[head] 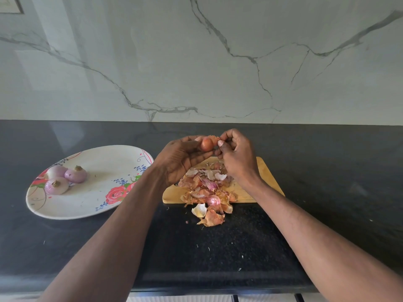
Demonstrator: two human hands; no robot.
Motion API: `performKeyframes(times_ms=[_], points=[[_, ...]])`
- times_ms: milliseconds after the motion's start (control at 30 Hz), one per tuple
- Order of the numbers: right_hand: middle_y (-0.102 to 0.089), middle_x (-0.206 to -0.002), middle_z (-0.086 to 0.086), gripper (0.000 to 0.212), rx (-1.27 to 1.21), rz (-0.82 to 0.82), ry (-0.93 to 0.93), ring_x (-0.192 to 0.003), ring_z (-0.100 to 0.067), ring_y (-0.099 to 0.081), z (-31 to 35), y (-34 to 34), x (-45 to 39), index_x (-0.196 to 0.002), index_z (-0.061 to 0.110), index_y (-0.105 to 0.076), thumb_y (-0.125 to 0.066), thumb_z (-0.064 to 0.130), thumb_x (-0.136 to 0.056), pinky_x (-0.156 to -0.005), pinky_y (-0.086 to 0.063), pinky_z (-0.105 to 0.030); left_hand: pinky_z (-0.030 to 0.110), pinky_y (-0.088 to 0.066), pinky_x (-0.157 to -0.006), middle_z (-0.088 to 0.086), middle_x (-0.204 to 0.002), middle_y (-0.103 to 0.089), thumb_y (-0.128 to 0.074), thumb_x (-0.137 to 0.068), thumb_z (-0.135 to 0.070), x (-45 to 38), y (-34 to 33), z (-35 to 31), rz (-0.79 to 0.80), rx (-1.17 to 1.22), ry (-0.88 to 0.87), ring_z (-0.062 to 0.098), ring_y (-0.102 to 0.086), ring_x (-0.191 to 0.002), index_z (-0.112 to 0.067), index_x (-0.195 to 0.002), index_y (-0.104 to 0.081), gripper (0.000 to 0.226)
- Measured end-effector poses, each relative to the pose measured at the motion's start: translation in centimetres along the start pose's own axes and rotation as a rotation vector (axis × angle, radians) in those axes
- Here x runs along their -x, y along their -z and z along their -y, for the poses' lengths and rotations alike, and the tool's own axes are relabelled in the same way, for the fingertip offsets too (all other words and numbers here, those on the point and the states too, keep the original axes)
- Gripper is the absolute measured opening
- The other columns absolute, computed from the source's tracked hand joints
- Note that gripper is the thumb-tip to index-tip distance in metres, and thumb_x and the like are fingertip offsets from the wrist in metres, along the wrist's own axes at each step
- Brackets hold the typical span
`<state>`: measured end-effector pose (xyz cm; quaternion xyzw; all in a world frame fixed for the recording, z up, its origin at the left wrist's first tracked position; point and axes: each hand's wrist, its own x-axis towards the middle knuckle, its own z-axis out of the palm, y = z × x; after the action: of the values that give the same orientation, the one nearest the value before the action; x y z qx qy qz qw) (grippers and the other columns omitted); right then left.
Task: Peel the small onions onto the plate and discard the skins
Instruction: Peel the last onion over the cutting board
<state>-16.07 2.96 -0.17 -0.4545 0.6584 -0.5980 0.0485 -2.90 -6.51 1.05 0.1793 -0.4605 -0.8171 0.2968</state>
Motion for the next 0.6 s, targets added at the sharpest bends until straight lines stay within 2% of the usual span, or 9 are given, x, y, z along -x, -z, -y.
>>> performKeyframes(times_ms=[133,333,467,600], points=[[-0.066,-0.086,-0.002,0.017,-0.014,0.012,0.008,-0.067,-0.005,-0.061,0.28,0.01,0.12,-0.089,0.022,-0.056,-0.059,0.007,-0.098,-0.055,-0.047,-0.019,0.03,-0.062,-0.078,0.019,-0.106,-0.073,-0.053,-0.098,0.002,-0.17,0.16,-0.01,-0.044,-0.008,-0.023,0.027,-0.072,-0.095,0.003,-0.109,-0.065,0.017],[-0.067,-0.084,0.002,0.018,-0.059,0.016,0.009,-0.064,-0.002,-0.06,0.47,0.02,0.16,-0.088,0.022,-0.056,-0.06,0.007,-0.098,-0.054,-0.049,-0.017,0.032,-0.062,-0.078,0.018,-0.103,-0.073,-0.056,-0.096,0.002,-0.44,0.4,0.07,-0.102,0.029,-0.04,0.021,-0.073,-0.085,0.006,-0.107,-0.067,0.016],[-0.066,-0.09,-0.002,0.016,-0.1,0.008,0.01,-0.07,-0.009,-0.062,0.49,0.03,0.17,-0.094,0.022,-0.056,-0.061,0.007,-0.097,-0.058,-0.051,-0.018,0.035,-0.062,-0.084,0.018,-0.103,-0.072,-0.055,-0.095,0.004,-0.54,0.46,0.13,-0.102,0.02,-0.038,0.02,-0.072,-0.085,0.006,-0.106,-0.068,0.016],[-0.066,-0.088,0.007,0.013,-0.08,0.0,0.025,-0.069,-0.004,-0.06,0.46,0.05,0.13,-0.106,0.015,-0.065,-0.06,0.006,-0.098,-0.057,-0.049,-0.017,0.035,-0.062,-0.082,0.02,-0.1,-0.071,-0.056,-0.095,0.004,-0.57,0.58,0.14,-0.113,0.03,-0.037,0.023,-0.072,-0.087,0.01,-0.115,-0.065,0.023]])
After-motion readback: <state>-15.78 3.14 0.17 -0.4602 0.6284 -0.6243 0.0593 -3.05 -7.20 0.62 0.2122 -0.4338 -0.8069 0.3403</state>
